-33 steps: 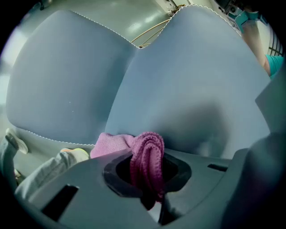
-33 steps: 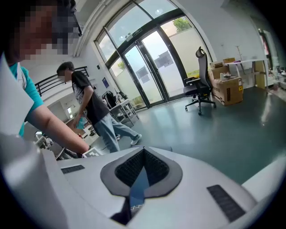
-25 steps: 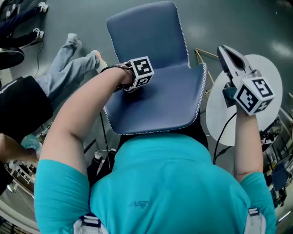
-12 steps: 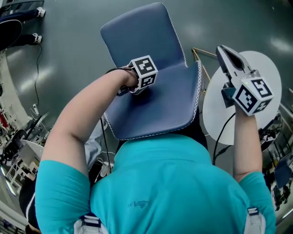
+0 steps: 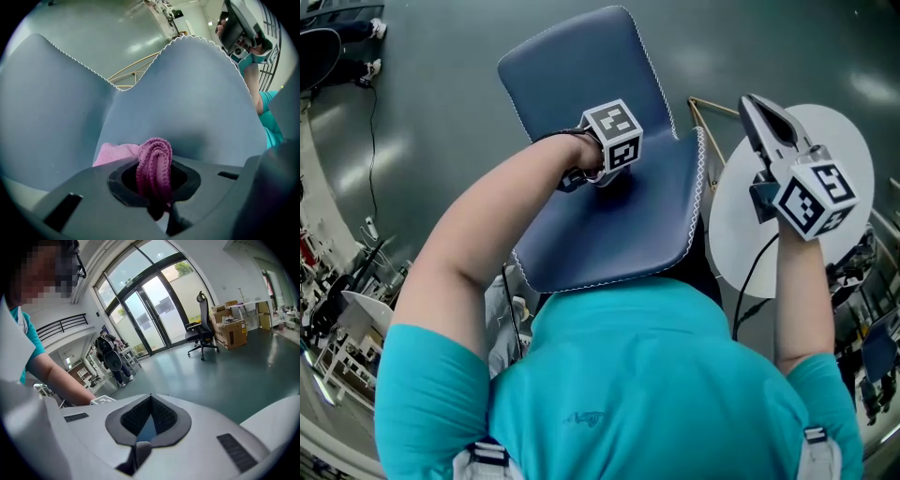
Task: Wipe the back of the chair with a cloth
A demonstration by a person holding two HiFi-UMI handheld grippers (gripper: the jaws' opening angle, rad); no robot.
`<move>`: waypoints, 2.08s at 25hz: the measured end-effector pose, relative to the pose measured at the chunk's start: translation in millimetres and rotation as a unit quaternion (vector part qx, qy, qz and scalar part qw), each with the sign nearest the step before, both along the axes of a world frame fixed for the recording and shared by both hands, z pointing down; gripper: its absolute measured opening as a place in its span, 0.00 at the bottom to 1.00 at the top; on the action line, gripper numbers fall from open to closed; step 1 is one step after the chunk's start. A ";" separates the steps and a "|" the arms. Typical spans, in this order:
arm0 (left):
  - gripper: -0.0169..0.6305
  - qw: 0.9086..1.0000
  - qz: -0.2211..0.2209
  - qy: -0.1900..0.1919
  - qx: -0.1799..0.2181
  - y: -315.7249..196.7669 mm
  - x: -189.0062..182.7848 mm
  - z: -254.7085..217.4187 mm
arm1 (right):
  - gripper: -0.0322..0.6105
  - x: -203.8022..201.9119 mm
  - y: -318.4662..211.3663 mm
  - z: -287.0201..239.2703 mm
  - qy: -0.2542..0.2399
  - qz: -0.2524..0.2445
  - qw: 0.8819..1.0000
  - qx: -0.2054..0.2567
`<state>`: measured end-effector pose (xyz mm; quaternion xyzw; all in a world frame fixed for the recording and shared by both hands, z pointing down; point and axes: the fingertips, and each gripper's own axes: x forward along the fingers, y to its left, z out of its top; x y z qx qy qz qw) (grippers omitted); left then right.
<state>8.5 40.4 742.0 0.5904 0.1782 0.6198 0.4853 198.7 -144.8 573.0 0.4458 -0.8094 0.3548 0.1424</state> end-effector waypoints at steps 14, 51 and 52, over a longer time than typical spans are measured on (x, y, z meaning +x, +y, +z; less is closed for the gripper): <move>0.12 1.000 -0.016 0.015 0.005 -17.5 55.6 27.0 | 0.04 26.3 0.2 12.9 -0.010 0.015 1.000 -0.003; 0.12 0.997 -0.026 0.063 0.032 -31.0 39.1 108.3 | 0.04 -6.7 -10.2 37.1 0.007 -0.042 0.999 -0.029; 0.12 0.998 -0.026 0.058 0.027 -28.0 24.6 108.6 | 0.04 -13.1 -11.7 37.2 0.008 -0.045 0.999 -0.028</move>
